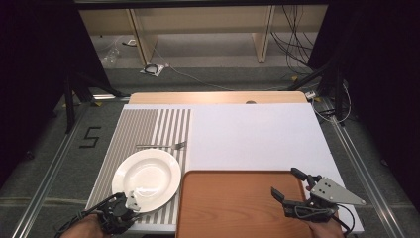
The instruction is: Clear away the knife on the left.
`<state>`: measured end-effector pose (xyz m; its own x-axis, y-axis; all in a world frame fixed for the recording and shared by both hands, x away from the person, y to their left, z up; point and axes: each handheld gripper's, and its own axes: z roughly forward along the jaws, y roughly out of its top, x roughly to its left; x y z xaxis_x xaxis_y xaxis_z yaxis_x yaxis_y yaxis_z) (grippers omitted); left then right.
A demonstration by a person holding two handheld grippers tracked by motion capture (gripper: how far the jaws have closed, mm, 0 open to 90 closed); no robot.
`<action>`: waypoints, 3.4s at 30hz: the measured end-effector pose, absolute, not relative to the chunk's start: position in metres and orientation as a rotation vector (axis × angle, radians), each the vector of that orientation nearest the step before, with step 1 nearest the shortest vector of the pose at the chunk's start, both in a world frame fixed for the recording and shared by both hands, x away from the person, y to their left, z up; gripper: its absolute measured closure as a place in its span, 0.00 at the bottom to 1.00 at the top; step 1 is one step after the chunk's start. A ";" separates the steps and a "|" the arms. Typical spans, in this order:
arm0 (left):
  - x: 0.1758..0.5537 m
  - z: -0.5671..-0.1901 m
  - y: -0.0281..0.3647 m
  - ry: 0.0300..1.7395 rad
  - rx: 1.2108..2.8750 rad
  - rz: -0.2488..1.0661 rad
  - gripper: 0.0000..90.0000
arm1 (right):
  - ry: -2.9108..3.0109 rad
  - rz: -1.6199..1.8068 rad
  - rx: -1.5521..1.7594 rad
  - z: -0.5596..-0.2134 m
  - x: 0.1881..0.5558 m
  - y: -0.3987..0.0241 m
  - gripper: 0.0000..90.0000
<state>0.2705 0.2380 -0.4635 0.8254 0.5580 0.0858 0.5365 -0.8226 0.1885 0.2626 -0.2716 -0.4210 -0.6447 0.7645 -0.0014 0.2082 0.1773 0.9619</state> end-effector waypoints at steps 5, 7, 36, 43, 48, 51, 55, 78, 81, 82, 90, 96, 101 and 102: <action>0.270 -0.463 0.236 0.852 2.860 0.212 0.87 | 1.966 1.484 0.911 -0.421 0.262 -0.272 0.16; 0.270 -0.463 0.236 0.853 2.860 0.205 0.88 | 1.963 1.488 0.909 -0.421 0.263 -0.272 0.16; 0.261 -0.445 0.236 0.790 2.752 0.034 0.88 | 1.966 1.490 0.911 -0.421 0.262 -0.272 0.16; 0.258 -0.434 0.225 0.747 2.650 0.050 0.88 | 1.964 1.494 0.911 -0.421 0.262 -0.272 0.16; 0.257 -0.428 0.212 0.734 2.596 0.102 0.88 | 1.960 1.498 0.912 -0.421 0.262 -0.272 0.16; 0.256 -0.426 0.203 0.741 2.573 0.125 0.88 | 1.959 1.498 0.912 -0.420 0.262 -0.272 0.16; 0.256 -0.423 0.191 0.773 2.514 0.143 0.88 | 1.959 1.499 0.912 -0.421 0.262 -0.272 0.16; 0.271 -0.425 0.138 0.849 2.403 -0.027 0.88 | 1.948 1.502 0.914 -0.420 0.261 -0.273 0.16; 0.272 -0.426 0.131 0.842 2.410 -0.041 0.88 | 1.949 1.502 0.913 -0.420 0.261 -0.273 0.16; 0.273 -0.425 0.130 0.841 2.411 -0.046 0.88 | 1.947 1.504 0.913 -0.420 0.262 -0.273 0.16; 0.276 -0.426 0.110 0.833 2.446 -0.093 0.88 | 1.948 1.502 0.908 -0.420 0.262 -0.273 0.16; 0.277 -0.429 0.100 0.819 2.471 -0.115 0.88 | 1.950 1.504 0.909 -0.420 0.261 -0.273 0.16; 0.277 -0.431 0.093 0.805 2.493 -0.137 0.88 | 1.949 1.504 0.908 -0.420 0.262 -0.273 0.16; 0.277 -0.432 0.091 0.802 2.502 -0.141 0.88 | 1.952 1.502 0.909 -0.420 0.262 -0.273 0.16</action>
